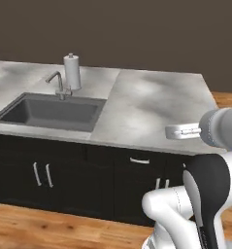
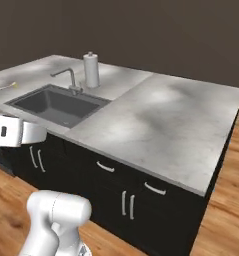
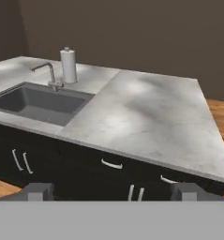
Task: Grab the spray bottle from the cabinet, then place it next to the cutting board for sanitizing. Then grab the dish brush from the countertop next to the sink and place it next to the cutting board.
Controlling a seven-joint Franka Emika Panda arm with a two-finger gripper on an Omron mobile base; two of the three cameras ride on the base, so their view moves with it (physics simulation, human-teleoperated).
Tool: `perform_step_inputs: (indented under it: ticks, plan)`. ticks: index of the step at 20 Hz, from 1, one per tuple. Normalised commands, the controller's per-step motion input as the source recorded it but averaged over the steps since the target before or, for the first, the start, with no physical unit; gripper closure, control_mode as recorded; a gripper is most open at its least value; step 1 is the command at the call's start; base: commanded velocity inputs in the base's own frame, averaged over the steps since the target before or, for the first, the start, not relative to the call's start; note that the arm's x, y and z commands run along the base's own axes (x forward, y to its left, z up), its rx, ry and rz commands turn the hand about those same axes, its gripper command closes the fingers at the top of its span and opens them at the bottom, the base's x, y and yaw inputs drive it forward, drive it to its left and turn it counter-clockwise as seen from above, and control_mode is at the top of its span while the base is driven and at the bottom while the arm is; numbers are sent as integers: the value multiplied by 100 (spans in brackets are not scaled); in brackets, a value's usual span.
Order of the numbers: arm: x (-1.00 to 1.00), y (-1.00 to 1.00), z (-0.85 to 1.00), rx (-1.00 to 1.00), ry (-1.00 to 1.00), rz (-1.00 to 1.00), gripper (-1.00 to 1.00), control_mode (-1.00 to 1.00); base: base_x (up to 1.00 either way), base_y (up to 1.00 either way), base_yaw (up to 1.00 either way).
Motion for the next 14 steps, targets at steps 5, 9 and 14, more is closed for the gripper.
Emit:
perform_step_inputs:
  ticks: [5, 9, 14]
  plan:
    - [0, 0, 0, 0, 0, 0, -100, 100, 30, 100, -46]
    - [0, 0, 0, 0, 0, 0, -100, 100, 7, 100, -36]
    - [0, 0, 0, 0, 0, 0, -100, 100, 0, 100, -24]
